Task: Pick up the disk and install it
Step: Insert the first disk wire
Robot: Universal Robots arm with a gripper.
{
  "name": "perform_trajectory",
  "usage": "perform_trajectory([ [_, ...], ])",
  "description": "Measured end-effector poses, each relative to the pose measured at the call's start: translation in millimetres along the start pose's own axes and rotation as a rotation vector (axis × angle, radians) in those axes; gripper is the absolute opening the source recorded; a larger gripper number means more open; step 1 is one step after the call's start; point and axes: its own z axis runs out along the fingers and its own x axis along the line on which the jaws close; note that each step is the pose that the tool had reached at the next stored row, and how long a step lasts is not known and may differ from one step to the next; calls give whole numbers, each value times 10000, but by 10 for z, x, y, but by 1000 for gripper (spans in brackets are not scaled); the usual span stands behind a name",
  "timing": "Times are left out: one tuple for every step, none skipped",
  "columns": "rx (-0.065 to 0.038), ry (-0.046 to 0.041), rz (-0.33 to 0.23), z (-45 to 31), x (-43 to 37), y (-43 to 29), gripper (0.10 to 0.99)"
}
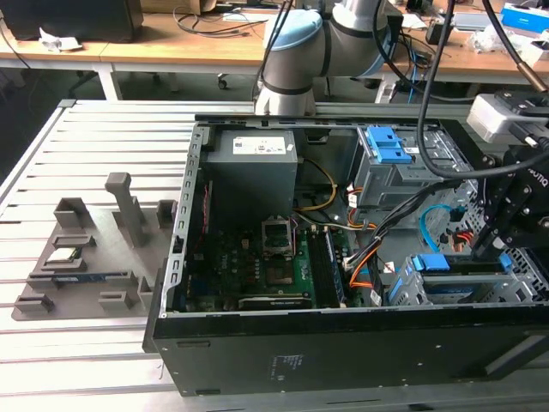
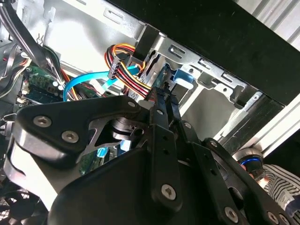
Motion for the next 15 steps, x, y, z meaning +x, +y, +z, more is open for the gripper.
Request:
perform_trajectory([
  [0, -1, 1, 6, -1, 0, 169],
  [0, -5, 1, 13, -1, -1, 169],
  [1, -35, -1, 28, -2, -3, 169],
  [-1, -23, -2, 23, -3, -3, 169],
  [-1, -12, -1, 18, -3, -2, 169],
  [0, -8, 0, 20, -3, -2, 169],
  [0, -5, 0, 28, -3, -3, 169],
  [1, -1, 0, 37, -5, 0, 169],
  [2, 2, -1, 41, -5, 1, 169],
  [1, 2, -2, 47, -5, 2, 169],
  [1, 4, -2, 50, -5, 2, 169],
  [1, 8, 0, 51, -5, 3, 169],
  [0, 7, 1, 52, -5, 4, 169],
  [0, 11, 1, 51, -5, 4, 169],
  [-6, -6, 1, 58, -6, 5, 169],
])
